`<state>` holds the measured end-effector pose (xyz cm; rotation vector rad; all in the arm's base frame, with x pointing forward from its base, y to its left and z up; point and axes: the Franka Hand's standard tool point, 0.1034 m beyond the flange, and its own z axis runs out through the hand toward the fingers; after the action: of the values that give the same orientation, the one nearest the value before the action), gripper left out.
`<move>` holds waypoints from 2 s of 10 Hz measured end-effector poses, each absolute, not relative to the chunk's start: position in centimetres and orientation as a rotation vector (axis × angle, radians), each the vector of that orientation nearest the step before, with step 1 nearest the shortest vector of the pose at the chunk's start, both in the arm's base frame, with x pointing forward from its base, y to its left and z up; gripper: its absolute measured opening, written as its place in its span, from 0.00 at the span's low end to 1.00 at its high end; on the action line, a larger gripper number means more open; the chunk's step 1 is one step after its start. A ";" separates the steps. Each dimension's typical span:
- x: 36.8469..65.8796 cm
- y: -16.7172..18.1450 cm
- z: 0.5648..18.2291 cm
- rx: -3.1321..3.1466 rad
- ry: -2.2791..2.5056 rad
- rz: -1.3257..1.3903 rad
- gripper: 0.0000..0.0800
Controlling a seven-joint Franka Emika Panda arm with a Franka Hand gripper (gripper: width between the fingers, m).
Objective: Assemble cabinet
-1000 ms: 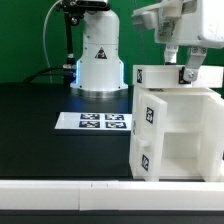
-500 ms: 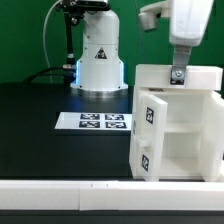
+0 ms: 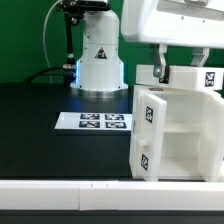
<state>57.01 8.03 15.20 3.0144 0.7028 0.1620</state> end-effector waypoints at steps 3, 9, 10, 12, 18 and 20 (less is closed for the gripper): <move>57.0 8.0 15.2 3.084 0.376 0.168 0.69; 56.8 8.3 15.4 3.082 -0.842 0.262 0.69; 56.8 8.3 15.4 3.058 -0.977 0.253 0.69; 56.8 8.3 15.4 3.013 -1.166 0.238 0.69; 57.0 8.3 15.2 2.485 -2.273 0.094 0.69; 57.0 8.3 15.2 2.495 -2.266 0.093 0.69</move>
Offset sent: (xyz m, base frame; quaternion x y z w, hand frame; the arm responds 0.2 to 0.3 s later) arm -0.0074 -0.0167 -0.0020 -0.0434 0.0278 0.3109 0.9491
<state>57.04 8.32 15.21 2.4948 -2.2657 0.0927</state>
